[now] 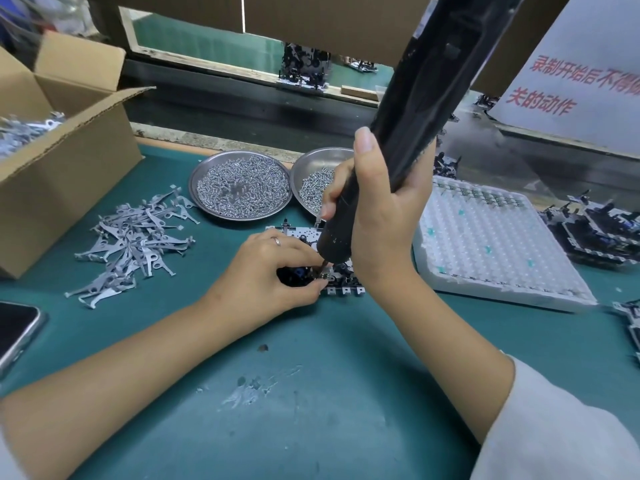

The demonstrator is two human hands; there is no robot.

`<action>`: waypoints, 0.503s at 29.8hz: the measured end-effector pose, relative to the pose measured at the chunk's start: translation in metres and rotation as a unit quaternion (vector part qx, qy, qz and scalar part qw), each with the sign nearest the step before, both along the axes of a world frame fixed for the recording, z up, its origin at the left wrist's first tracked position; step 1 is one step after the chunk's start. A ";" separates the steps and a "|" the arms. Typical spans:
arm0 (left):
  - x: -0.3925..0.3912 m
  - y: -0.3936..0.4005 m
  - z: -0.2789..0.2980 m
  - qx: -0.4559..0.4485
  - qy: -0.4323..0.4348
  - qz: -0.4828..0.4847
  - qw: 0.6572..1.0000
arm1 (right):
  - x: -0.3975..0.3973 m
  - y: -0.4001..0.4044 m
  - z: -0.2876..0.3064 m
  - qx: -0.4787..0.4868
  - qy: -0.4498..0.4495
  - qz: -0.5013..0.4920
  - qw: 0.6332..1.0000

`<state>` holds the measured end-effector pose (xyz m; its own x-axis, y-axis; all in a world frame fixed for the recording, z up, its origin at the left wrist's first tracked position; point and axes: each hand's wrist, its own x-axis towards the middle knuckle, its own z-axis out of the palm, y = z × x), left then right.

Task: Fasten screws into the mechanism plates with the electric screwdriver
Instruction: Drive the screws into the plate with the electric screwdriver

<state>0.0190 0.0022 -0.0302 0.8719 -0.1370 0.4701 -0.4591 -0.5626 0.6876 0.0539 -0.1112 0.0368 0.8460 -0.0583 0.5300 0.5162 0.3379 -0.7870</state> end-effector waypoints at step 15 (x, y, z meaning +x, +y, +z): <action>-0.002 -0.001 0.000 0.018 -0.003 0.014 1.000 | 0.009 -0.013 -0.005 -0.023 0.011 -0.013 1.000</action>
<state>0.0169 0.0016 -0.0303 0.8728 -0.1296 0.4706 -0.4471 -0.5991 0.6642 0.0628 -0.1239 0.0322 0.8563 -0.0562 0.5134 0.5062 0.2885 -0.8127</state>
